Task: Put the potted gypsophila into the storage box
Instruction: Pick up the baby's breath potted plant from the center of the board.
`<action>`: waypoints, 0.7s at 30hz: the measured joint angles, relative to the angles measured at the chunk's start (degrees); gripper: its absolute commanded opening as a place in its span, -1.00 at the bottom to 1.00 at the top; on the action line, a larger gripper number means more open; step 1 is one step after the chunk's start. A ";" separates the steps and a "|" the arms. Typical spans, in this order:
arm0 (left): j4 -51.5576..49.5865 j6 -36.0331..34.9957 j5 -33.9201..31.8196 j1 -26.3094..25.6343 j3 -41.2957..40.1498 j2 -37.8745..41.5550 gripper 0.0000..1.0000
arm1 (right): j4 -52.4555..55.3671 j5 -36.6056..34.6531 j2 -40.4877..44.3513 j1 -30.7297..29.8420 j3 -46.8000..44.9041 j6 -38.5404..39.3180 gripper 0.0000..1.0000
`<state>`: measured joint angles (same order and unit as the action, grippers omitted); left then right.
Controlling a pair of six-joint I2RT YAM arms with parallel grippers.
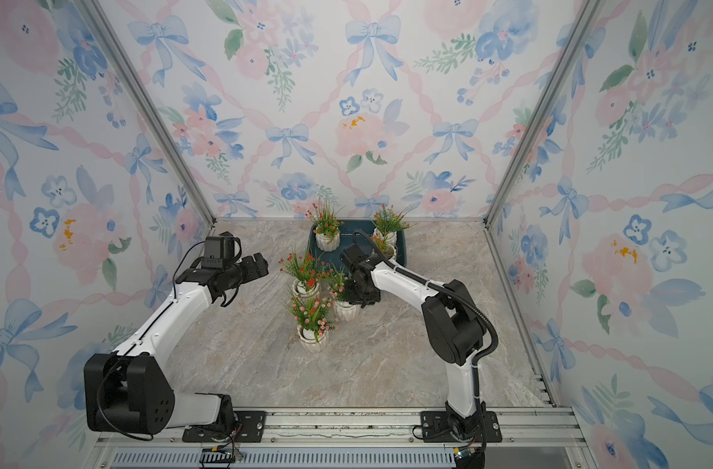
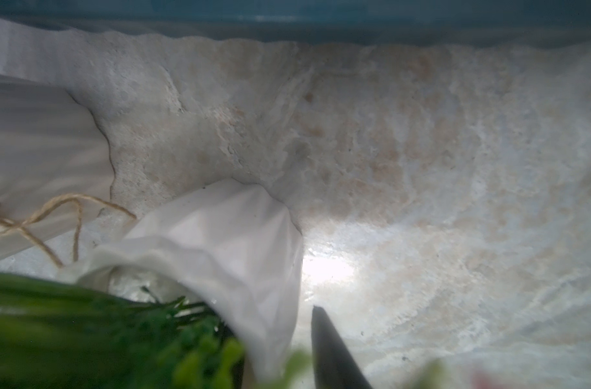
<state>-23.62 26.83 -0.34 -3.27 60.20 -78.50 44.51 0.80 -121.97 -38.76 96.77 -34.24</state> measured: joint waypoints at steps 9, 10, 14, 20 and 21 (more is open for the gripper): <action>0.17 0.26 0.98 0.37 -0.04 -0.76 0.92 | -0.79 0.39 -0.76 -0.04 0.79 1.44 -0.55; 0.28 0.35 1.14 0.37 -0.07 -0.85 0.92 | -0.79 0.39 -0.76 -0.04 0.79 1.49 -0.57; 0.44 0.37 1.75 0.37 -0.11 -0.87 0.92 | -0.76 -0.15 -0.76 0.02 0.79 1.95 -0.63; 0.46 0.39 2.14 0.70 -0.11 -0.96 0.92 | -0.50 -0.83 -0.79 0.02 0.79 2.64 -0.71; 0.48 0.39 2.19 0.74 -0.11 -0.98 0.91 | -0.39 -0.81 -0.79 0.02 0.81 2.86 -0.72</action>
<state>-23.14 27.22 1.85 -2.52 60.10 -79.48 44.12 -0.01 -122.76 -38.74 97.58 -31.38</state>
